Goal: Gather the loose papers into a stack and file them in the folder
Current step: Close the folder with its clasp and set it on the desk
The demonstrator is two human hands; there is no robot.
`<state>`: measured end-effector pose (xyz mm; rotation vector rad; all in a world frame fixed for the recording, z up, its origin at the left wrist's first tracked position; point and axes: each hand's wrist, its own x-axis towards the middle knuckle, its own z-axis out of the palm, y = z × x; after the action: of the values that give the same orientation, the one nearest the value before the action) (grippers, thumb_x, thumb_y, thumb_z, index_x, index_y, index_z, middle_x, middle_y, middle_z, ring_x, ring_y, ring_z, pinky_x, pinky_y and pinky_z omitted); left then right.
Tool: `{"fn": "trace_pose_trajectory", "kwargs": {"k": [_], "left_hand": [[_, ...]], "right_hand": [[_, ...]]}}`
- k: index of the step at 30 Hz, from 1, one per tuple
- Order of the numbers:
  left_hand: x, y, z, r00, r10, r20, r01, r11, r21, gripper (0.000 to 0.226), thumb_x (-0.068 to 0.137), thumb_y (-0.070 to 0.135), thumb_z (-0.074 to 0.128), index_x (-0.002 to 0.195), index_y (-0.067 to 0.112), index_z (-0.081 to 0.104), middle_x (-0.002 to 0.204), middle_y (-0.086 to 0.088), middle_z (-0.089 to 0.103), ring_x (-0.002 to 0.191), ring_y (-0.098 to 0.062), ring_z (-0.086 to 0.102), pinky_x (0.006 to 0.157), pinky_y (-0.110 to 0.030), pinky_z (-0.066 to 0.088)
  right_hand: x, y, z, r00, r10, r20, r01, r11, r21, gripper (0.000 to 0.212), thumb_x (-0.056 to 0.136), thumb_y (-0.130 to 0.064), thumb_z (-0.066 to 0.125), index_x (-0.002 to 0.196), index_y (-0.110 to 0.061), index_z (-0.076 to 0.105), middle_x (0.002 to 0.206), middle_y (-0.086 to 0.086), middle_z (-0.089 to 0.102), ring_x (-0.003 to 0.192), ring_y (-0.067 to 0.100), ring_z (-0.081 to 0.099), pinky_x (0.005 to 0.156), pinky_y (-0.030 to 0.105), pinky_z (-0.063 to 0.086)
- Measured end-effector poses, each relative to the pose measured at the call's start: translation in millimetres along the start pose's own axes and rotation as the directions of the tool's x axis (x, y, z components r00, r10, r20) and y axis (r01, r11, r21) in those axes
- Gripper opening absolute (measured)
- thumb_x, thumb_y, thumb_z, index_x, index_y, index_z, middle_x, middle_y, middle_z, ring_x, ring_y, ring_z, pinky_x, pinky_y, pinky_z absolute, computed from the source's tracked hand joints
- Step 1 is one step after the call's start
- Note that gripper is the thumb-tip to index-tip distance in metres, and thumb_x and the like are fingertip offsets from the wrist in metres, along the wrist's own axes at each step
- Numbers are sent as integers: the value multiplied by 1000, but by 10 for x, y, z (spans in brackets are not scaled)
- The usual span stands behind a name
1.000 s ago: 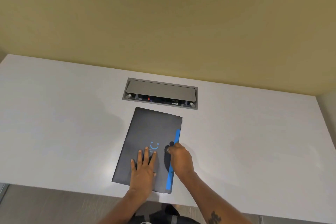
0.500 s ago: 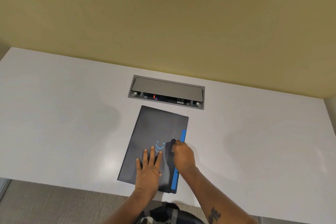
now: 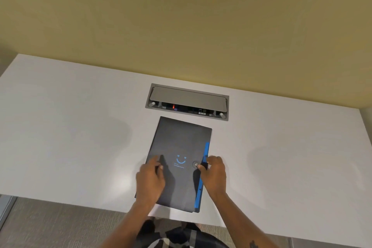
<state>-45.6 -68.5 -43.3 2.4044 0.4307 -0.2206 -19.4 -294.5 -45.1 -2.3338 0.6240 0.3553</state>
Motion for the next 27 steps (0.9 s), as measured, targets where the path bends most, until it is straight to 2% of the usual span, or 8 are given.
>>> {"fn": "trace_pose_trajectory", "kwargs": {"k": [3,7,12,14,16,20,23,27], "left_hand": [[145,-212,-225,985,-167,-46,167,986,-17,36,95,18,67,132,15,64,121,-8,75,109,-31,71,97,-46,59],[100,-380,-298,956,-265,125,274,960,-62,37,97,15,67,134,9,62,134,-14,69,120,-34,67,109,-45,52],[25,-400,-383,919,-328,218,369,911,-185,34,97,20,69,130,14,63,119,0,64,112,-27,66,103,-41,53],[13,-481,-455,905,-367,216,416,872,-259,32,96,23,70,127,15,62,116,3,65,106,-22,65,99,-39,54],[13,-621,-553,895,-396,205,444,836,-323,31,95,26,71,124,17,63,116,0,69,106,-23,67,99,-40,56],[3,-935,-865,878,-452,155,469,751,-465,26,97,27,69,121,20,64,111,-1,69,106,-25,67,99,-46,55],[20,-1213,-1153,865,-482,139,472,688,-552,25,98,30,67,121,22,67,116,-2,68,112,-28,65,105,-50,51],[159,-1551,-1539,842,-532,93,469,636,-613,29,97,31,68,125,22,70,126,-4,69,124,-29,60,114,-51,44]], "right_hand": [[-134,136,-17,985,171,7,-171,977,124,46,88,-33,84,123,-9,66,118,4,67,106,24,68,90,33,54],[-298,217,34,975,209,81,-221,955,200,29,88,-25,85,108,-12,69,98,1,72,86,17,68,93,32,59],[-428,158,131,956,257,141,-289,908,304,22,88,-17,84,103,-15,69,101,2,75,89,14,71,75,17,54],[-461,93,182,948,265,174,-311,885,348,23,88,-16,84,105,-16,70,102,2,76,92,17,73,79,23,59],[-510,-35,246,945,243,220,-311,878,363,22,89,-17,83,107,-17,70,103,1,75,94,18,73,81,26,61],[-651,-427,404,938,160,307,-281,870,405,15,93,-20,80,102,-21,69,102,-2,73,89,15,70,65,13,52],[-729,-739,558,918,104,383,-286,842,457,16,93,-20,80,104,-24,69,107,-3,74,95,13,70,69,15,53],[-785,-1189,801,883,-12,469,-248,836,490,23,95,-25,78,109,-36,62,107,-18,68,96,7,68,72,14,56]]}}
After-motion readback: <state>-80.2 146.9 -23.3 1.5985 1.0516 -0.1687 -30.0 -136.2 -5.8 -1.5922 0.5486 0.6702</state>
